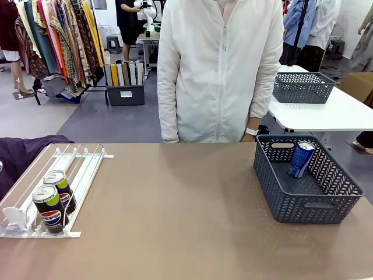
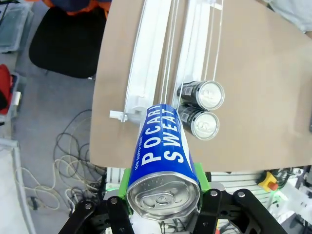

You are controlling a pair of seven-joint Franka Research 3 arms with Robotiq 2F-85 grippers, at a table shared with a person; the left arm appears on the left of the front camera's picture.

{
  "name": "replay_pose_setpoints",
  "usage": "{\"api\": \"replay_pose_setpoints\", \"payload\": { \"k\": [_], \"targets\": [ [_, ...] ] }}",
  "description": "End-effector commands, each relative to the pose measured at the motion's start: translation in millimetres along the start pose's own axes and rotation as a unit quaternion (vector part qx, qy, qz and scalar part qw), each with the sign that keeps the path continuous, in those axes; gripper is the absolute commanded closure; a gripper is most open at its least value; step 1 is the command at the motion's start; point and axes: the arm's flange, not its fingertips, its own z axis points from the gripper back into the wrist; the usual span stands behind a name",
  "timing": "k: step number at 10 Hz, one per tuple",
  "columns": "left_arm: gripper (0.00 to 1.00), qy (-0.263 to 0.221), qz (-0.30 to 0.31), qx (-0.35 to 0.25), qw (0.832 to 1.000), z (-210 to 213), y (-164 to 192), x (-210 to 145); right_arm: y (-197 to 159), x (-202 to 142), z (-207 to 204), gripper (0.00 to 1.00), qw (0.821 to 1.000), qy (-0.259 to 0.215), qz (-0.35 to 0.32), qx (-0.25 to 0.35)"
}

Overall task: Retrieve and store the cans from the dispenser.
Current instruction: Pick up the last remaining can from one row of the Automatic Can Dispenser and place it in the middle of the table.

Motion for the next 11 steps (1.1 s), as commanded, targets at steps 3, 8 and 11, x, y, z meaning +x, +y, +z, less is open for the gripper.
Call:
{"api": "replay_pose_setpoints", "payload": {
  "k": [3, 8, 11],
  "targets": [
    [1.0, -0.036, -0.045, 0.02, 0.998, -12, -124, 65, 3, 2, -1, 0.0, 1.0, -0.005, 0.007, 0.012],
    [1.0, 0.1, -0.258, -0.035, 0.96, -182, -395, 63, 3, 2, -1, 0.0, 1.0, -0.005, 0.007, 0.012],
    [1.0, 0.127, -0.307, 0.007, 0.943, -270, -469, 27, 3, 2, -1, 0.0, 1.0, -0.005, 0.007, 0.012]
  ]
}}
